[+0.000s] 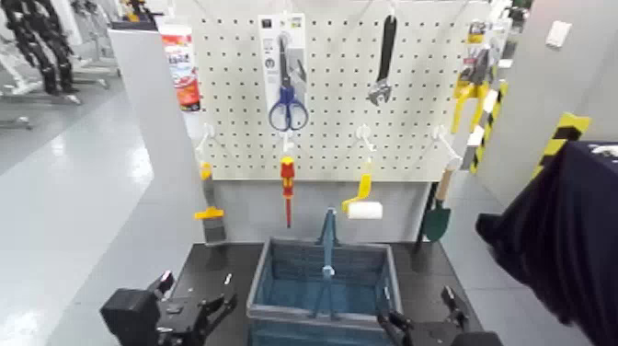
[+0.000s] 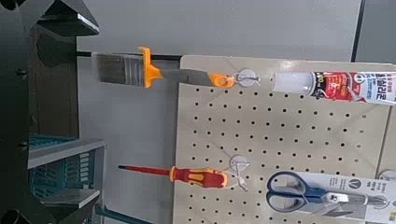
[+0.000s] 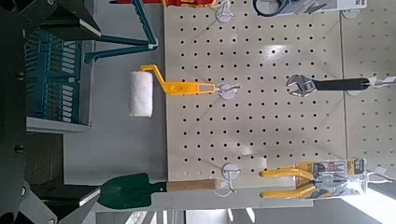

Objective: Grasp the handle of the crate.

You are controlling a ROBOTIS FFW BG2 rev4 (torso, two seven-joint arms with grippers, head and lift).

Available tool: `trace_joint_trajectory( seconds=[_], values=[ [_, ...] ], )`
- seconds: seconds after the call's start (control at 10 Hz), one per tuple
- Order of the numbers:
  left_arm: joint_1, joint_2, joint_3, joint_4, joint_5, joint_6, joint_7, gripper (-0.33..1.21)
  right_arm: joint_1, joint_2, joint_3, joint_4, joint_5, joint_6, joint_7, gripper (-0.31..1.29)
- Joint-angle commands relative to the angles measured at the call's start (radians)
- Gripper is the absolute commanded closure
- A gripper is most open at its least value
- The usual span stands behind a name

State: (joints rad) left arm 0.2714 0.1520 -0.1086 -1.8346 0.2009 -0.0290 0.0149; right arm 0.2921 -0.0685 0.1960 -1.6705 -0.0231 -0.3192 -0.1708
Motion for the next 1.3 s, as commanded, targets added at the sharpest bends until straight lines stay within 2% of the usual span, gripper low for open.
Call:
trace_joint_trajectory(
  seconds=[0.1, 0.4, 0.8, 1.1, 1.3],
  values=[
    [-0.011, -0.002, 0.003, 0.005, 0.019, -0.003, -0.001, 0.09, 0.001, 0.001, 0.003, 0.0, -0.005, 0.003, 0.001, 0.14],
    [-0.032, -0.003, 0.003, 0.011, 0.077, 0.014, -0.016, 0.09, -0.001, 0.001, 0.003, 0.001, -0.006, 0.005, 0.002, 0.14],
    [-0.127, -0.014, 0.066, 0.005, 0.242, 0.242, -0.173, 0.09, -0.001, 0.002, 0.003, 0.003, -0.012, 0.003, 0.005, 0.14],
    [-0.219, 0.034, 0.06, 0.026, 0.45, 0.437, -0.21, 0.09, -0.001, 0.002, 0.005, 0.005, -0.015, 0.003, 0.005, 0.14],
    [-0.294, 0.064, 0.052, 0.072, 0.525, 0.52, -0.253, 0.09, -0.004, 0.001, 0.007, 0.008, -0.017, -0.003, 0.007, 0.14]
  ],
)
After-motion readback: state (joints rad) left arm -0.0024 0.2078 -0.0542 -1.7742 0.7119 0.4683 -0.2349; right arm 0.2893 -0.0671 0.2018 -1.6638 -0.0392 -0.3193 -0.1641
